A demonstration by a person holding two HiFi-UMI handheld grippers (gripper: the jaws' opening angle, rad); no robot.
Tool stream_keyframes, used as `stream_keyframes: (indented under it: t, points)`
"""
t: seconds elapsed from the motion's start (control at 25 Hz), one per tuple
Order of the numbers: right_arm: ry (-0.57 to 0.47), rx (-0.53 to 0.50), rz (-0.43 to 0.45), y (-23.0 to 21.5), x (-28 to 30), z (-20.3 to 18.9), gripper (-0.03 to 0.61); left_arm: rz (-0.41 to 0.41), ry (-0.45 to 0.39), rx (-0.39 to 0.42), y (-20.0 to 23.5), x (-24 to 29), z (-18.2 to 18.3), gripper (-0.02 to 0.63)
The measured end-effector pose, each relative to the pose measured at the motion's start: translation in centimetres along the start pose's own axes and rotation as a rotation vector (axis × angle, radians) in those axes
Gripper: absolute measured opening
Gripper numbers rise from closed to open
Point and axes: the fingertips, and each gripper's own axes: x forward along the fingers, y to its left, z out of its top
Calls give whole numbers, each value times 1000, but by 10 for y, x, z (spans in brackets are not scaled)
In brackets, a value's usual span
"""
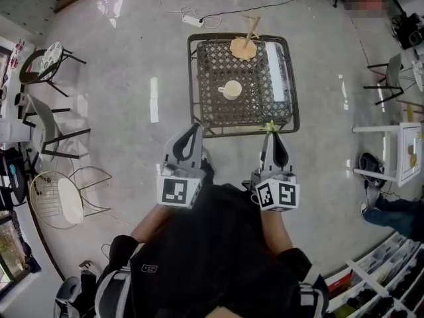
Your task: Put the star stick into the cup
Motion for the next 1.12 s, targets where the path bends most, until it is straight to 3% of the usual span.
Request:
stream_keyframes:
  t: [0.52,1.12]
  points:
    - [6,-27,7,-22,69,1,21,1,17,-12,20,57,-8,16]
    - [51,-42,196,-58,168,1,21,201,-6,-2,26,120,12,17]
